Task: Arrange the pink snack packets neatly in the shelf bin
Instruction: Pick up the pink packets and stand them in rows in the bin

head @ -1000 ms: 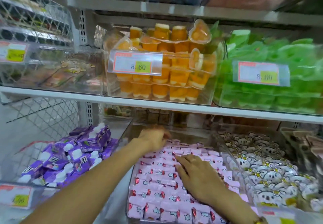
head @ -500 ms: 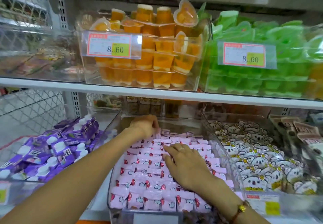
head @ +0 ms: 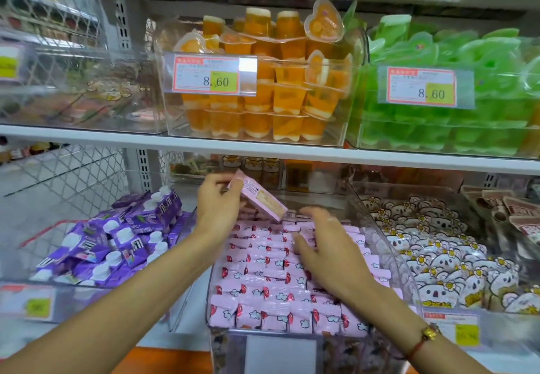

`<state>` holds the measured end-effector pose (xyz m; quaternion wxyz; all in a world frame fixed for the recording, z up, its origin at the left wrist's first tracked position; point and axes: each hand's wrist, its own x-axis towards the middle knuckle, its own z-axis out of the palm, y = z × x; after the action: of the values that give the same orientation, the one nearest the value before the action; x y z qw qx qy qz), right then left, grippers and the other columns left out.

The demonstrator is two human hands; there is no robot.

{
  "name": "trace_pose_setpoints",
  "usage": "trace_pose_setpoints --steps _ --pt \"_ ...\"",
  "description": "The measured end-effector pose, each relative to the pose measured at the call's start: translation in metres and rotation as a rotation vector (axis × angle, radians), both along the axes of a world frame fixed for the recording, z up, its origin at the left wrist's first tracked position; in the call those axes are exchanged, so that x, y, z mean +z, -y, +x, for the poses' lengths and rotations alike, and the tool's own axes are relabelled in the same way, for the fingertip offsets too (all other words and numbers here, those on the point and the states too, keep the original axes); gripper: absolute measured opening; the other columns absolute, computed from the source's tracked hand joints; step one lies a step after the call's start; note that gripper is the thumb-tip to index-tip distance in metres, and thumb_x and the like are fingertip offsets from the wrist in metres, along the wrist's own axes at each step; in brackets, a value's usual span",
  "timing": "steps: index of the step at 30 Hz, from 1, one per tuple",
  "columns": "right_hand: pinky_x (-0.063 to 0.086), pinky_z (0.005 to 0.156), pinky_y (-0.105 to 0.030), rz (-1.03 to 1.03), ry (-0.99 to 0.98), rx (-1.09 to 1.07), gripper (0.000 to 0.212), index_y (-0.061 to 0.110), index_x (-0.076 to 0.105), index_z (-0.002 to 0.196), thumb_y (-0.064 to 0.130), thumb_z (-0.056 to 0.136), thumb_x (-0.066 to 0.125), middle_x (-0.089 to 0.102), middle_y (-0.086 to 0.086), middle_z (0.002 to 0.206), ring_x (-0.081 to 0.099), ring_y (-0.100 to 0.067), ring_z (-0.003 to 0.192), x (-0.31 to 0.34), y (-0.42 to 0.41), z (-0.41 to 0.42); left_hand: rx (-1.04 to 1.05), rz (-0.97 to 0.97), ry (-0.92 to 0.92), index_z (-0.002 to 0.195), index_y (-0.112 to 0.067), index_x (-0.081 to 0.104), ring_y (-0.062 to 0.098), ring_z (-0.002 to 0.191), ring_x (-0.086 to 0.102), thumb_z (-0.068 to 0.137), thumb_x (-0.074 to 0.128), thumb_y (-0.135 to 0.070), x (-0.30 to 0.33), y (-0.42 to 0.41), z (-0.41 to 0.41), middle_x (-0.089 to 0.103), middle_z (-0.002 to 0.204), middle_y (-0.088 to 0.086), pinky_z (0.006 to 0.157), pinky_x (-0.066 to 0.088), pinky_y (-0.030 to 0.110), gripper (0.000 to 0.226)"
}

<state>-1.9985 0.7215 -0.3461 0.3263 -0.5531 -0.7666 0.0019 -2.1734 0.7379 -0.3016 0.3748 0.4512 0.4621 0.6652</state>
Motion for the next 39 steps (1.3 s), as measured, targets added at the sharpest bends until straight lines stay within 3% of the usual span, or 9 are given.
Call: trace_pose_setpoints --steps 4,10,12,15,18,21,28,33,39 --pt "0.038 0.086 -0.008 0.089 -0.264 0.278 0.063 0.042 0.034 0.130 0.045 0.079 0.070 0.042 0.022 0.130 0.042 0.011 0.111 0.013 0.012 -0.009 -0.087 -0.053 0.104 0.098 -0.010 0.060 0.009 0.075 0.071 0.095 0.054 -0.013 -0.001 0.023 -0.001 0.072 0.087 0.009 0.061 0.055 0.015 0.007" --pt "0.047 0.081 -0.021 0.210 -0.204 0.321 0.042 0.033 0.057 0.114 0.012 0.079 0.071 0.061 0.019 0.109 0.057 -0.001 0.101 0.018 0.019 -0.004 -0.219 -0.150 0.209 0.095 -0.009 0.063 0.015 0.087 0.069 0.095 0.054 -0.013 -0.006 0.034 0.000 0.071 0.097 0.012 0.063 0.057 0.020 0.010" --pt "0.049 0.071 -0.015 0.056 -0.378 0.357 0.034 0.031 0.062 0.112 0.013 0.084 0.068 0.066 0.018 0.103 0.062 0.001 0.091 0.019 0.020 -0.003 -0.191 -0.121 0.059 0.102 -0.013 0.059 0.011 0.084 0.070 0.095 0.054 -0.020 -0.007 0.034 -0.003 0.068 0.104 0.008 0.067 0.059 0.025 0.011" --pt "0.049 0.057 -0.016 -0.437 -0.860 0.361 0.024 0.017 0.067 0.114 0.016 0.093 0.056 0.072 0.000 0.092 0.061 -0.002 0.066 0.027 0.020 -0.003 -0.222 0.031 -0.308 0.125 -0.025 0.050 0.006 0.104 0.061 0.094 0.051 -0.031 -0.006 0.031 -0.010 0.058 0.121 -0.007 0.076 0.058 0.028 0.032" --pt "0.055 0.070 -0.031 -0.825 -1.200 0.430 0.028 0.004 0.067 0.111 0.018 0.089 0.056 0.067 -0.020 0.100 0.061 -0.018 0.072 0.035 0.018 -0.001 -0.327 0.105 -0.448 0.130 -0.034 0.047 0.001 0.108 0.058 0.092 0.055 -0.029 -0.006 0.031 -0.014 0.056 0.120 -0.016 0.083 0.055 0.025 0.039" --pt "0.054 0.052 -0.021 -0.959 -1.327 0.474 0.036 0.001 0.065 0.106 0.023 0.079 0.061 0.069 -0.021 0.098 0.063 -0.017 0.062 0.038 0.023 -0.003 -0.337 0.148 -0.480 0.123 -0.031 0.054 0.008 0.097 0.065 0.090 0.060 -0.022 -0.008 0.030 -0.016 0.065 0.112 -0.006 0.074 0.058 0.027 0.035" --pt "0.054 0.066 -0.024 -0.841 -1.249 0.405 0.050 0.018 0.070 0.109 0.055 0.080 0.052 0.072 -0.007 0.104 0.069 -0.018 0.085 0.040 0.022 0.002 -0.190 0.169 -0.319 0.103 -0.021 0.062 0.002 0.078 0.067 0.084 0.067 -0.020 -0.013 0.029 -0.018 0.069 0.096 -0.001 0.062 0.057 0.022 0.020" --pt "0.054 0.072 -0.017 -0.636 -1.277 0.445 0.034 0.012 0.071 0.103 0.033 0.076 0.069 0.073 -0.006 0.103 0.069 -0.016 0.098 0.038 0.024 -0.003 -0.093 0.142 -0.265 0.098 -0.024 0.060 0.011 0.089 0.067 0.081 0.069 -0.031 -0.015 0.036 -0.014 0.068 0.098 -0.006 0.070 0.058 0.026 0.021" --pt "0.057 0.076 -0.024 -0.381 -1.332 0.120 0.018 0.006 0.056 0.103 0.013 0.088 0.063 0.070 -0.011 0.106 0.067 -0.017 0.093 0.035 -0.007 -0.002 0.005 0.192 -0.481 0.116 -0.042 0.051 -0.026 0.095 0.048 0.081 0.061 -0.046 -0.029 0.047 -0.031 0.055 0.104 -0.032 0.071 0.039 -0.003 0.037"
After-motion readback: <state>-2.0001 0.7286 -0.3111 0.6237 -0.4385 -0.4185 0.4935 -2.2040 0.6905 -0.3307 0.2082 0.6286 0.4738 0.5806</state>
